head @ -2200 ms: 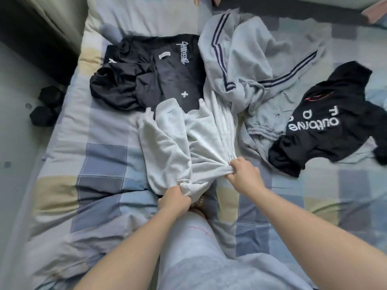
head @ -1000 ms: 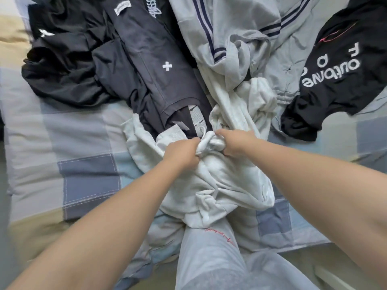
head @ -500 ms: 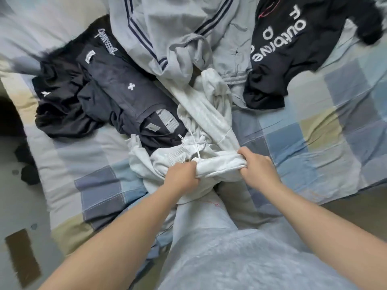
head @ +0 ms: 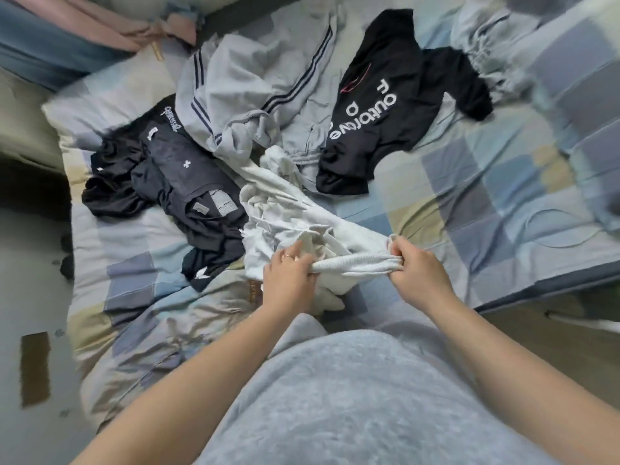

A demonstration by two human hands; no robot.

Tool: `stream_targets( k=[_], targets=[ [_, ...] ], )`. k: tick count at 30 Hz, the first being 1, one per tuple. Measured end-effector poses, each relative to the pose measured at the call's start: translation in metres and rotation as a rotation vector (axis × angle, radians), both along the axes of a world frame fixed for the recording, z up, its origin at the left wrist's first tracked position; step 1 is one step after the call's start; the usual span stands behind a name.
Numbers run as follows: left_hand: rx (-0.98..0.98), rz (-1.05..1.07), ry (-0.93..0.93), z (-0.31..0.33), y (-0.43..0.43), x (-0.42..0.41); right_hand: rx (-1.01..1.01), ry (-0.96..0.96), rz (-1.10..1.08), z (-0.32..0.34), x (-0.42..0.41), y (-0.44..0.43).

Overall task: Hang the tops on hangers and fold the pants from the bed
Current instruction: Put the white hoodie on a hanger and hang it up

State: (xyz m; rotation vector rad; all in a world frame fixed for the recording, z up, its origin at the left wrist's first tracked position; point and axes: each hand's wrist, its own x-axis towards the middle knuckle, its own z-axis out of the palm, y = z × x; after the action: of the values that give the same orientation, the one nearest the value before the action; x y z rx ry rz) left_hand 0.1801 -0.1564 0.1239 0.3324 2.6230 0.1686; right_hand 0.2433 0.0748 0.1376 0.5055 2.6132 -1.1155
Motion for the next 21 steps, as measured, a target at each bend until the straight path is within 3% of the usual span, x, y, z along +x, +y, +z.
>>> stream_targets(
  k=[4, 12, 21],
  targets=[
    [0.185, 0.007, 0.149, 0.062, 0.017, -0.002, 0.092, 0.232, 0.046, 0.071, -0.003, 0.020],
    [0.872, 0.328, 0.285, 0.193, -0.038, -0.023, 0.210, 0.682, 0.323, 0.205, -0.042, -0.025],
    [1.235, 0.252, 0.519, 0.335, -0.165, -0.061, -0.232, 0.832, 0.346, 0.313, -0.073, -0.178]
  ],
)
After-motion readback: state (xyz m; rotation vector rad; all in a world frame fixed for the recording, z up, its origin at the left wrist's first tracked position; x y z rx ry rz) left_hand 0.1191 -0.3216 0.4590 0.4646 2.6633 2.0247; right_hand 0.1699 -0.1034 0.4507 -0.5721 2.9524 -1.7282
